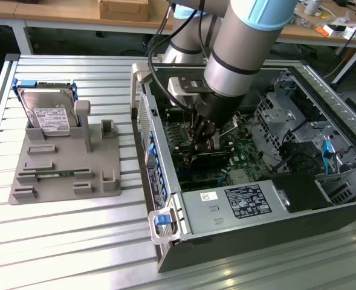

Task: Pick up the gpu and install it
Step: 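Press down on the gpu until it lock into place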

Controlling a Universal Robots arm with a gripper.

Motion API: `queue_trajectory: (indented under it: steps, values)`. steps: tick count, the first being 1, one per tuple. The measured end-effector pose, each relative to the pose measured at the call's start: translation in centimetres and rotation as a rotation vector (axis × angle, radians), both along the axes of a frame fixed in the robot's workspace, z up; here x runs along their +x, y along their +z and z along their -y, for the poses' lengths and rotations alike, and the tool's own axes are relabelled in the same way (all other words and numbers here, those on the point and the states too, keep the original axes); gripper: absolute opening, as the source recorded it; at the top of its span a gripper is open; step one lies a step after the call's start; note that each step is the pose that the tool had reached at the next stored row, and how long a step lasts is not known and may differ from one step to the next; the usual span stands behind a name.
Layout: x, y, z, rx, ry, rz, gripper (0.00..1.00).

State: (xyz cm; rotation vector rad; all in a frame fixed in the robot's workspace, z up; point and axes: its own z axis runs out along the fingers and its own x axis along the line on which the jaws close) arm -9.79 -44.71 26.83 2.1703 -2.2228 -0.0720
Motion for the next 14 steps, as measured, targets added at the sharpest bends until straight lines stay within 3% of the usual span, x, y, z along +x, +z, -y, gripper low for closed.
queue_trajectory:
  steps: [2, 7, 10, 14]
  values:
    - [0.0, 0.28, -0.03, 0.0027, 0.000, 0.0019, 0.11]
    - [0.0, 5.06, -0.11, 0.0005, -0.001, 0.0043, 0.11]
    - [1.8, 5.45, -0.10, 0.0003, -0.001, 0.0031, 0.11]
    - [1.9, 5.62, -0.11, 0.0007, -0.001, 0.0032, 0.11]
